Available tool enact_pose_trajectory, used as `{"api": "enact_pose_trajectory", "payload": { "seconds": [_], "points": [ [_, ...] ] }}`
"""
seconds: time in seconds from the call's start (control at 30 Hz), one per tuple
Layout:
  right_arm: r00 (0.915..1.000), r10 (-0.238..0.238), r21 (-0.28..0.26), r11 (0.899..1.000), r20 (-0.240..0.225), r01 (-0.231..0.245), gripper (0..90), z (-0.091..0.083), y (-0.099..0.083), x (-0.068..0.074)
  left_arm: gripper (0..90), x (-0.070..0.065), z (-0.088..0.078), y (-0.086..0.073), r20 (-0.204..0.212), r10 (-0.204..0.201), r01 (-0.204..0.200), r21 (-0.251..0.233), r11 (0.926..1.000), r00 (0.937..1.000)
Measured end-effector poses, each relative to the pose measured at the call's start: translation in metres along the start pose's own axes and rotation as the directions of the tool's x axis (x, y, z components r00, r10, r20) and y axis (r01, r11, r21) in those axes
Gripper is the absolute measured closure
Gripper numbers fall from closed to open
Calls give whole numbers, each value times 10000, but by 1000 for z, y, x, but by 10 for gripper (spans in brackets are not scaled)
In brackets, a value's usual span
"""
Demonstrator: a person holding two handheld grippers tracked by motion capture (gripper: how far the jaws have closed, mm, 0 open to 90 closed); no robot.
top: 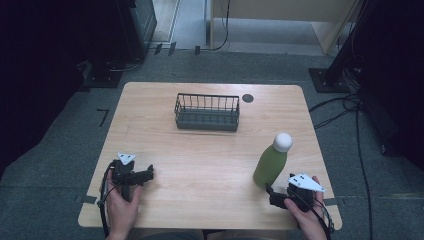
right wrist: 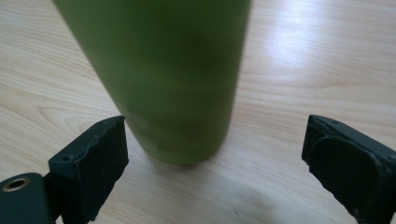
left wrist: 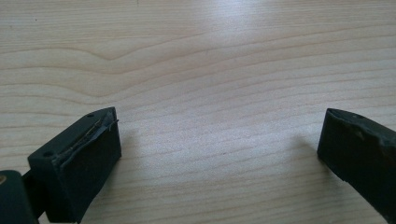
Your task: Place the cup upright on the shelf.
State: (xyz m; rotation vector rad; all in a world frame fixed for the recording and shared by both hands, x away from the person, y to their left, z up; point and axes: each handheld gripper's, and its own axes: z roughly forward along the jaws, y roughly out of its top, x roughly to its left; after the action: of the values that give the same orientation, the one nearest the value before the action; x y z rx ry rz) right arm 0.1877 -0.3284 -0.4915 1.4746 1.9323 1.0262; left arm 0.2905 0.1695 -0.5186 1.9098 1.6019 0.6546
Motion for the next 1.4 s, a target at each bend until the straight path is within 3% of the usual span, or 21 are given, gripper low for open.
{"api": "enact_pose_trajectory", "payload": {
  "seconds": [0.27,0.8,0.97,1.4],
  "points": [
    [9986,229,-721,9971,-470,-262,67,0,18,7,1,0,0,0,1,0,0,1,10000,10000],
    [9987,374,-1548,9870,-359,-425,133,1,50,19,1,0,0,0,0,3,-3,2,10000,10000],
    [9978,483,-1707,9838,-448,-553,172,2,55,20,1,0,0,0,4,-6,6,1,10000,10000],
    [9994,302,-1982,9796,-165,-329,200,6,63,23,1,0,0,0,54,38,-38,5,10000,10000]
  ]
}}
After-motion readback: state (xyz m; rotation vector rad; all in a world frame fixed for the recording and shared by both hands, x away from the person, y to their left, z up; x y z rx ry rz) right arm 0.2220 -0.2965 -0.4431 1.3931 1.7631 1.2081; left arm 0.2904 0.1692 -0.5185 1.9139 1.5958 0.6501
